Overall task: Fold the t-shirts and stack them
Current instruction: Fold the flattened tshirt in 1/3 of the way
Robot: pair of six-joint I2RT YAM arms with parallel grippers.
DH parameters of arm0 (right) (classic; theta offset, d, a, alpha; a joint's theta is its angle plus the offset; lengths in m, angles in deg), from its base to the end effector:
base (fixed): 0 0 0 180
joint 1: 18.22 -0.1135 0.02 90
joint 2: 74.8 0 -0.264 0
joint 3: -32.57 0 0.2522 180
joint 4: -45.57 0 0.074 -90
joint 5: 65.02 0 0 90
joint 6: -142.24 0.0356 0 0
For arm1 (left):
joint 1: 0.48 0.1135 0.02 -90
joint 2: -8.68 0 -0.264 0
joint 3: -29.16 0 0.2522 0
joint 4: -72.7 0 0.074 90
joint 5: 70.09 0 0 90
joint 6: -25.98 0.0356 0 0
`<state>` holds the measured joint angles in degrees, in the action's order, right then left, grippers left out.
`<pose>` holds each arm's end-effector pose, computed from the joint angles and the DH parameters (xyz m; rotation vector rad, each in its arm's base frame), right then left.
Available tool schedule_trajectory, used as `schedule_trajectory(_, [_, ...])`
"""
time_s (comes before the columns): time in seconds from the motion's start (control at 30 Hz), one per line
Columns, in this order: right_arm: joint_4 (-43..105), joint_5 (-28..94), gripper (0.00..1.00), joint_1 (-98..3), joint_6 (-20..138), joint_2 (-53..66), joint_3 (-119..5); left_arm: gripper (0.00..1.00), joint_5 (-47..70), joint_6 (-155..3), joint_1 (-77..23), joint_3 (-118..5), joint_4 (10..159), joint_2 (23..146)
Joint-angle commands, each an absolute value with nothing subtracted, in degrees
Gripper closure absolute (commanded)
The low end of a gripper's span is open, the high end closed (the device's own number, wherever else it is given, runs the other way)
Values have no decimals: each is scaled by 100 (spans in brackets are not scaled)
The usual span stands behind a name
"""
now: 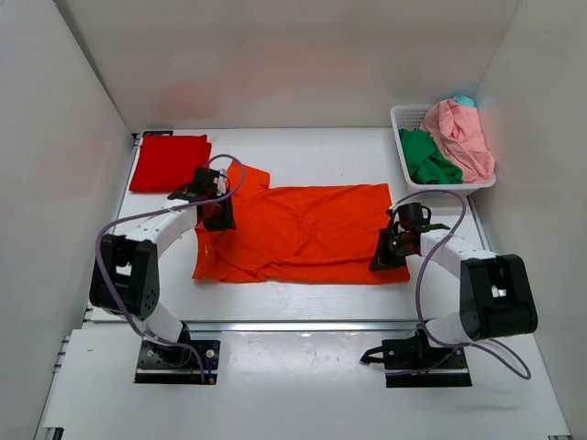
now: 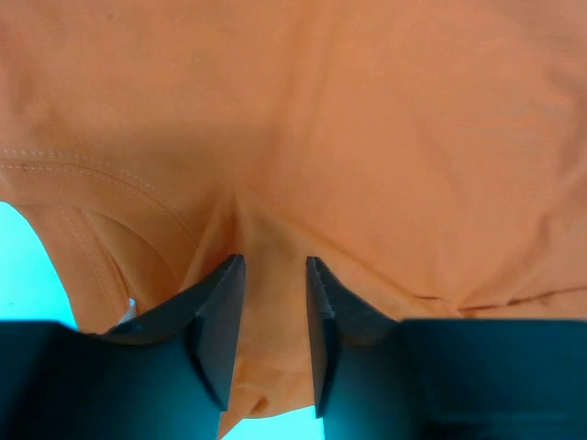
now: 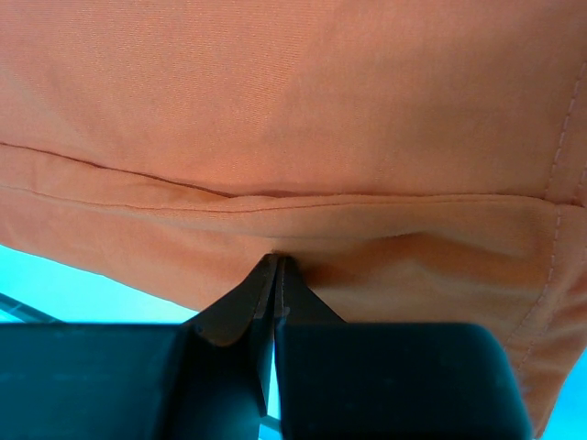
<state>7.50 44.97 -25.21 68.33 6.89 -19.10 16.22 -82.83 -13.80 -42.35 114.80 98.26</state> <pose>0.2370 0.0413 0.1489 0.1259 2.7777 0.5875 0.3034 -0.0742 0.2043 -0.1040 2.6433 -0.2769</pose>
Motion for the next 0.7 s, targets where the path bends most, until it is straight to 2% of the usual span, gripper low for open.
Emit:
schedule_trajectory(0.0, [501, 3773, 100, -2473, 6612, 905, -1898, 51, 1709, -8036, -1234, -4569, 11792, 9808])
schedule_trajectory(0.2, [352, 3738, 100, -2587, 6673, 440, -2012, 51, 1683, -8352, -1533, -3647, 11995, 8526])
schedule_trajectory(0.3, [167, 3659, 99, -2543, 6639, 246, -2231, 55, 1788, -8519, -1778, -3049, 12021, 8164])
schedule_trajectory(0.4, [18, 3650, 100, -2447, 6577, 360, -2346, 59, 1954, -8503, -1858, -2705, 12073, 8338])
schedule_trajectory(0.67, [-334, 3298, 100, -2402, 6410, 852, -2470, 60, 2939, -8186, -1885, -2784, 12320, 9103])
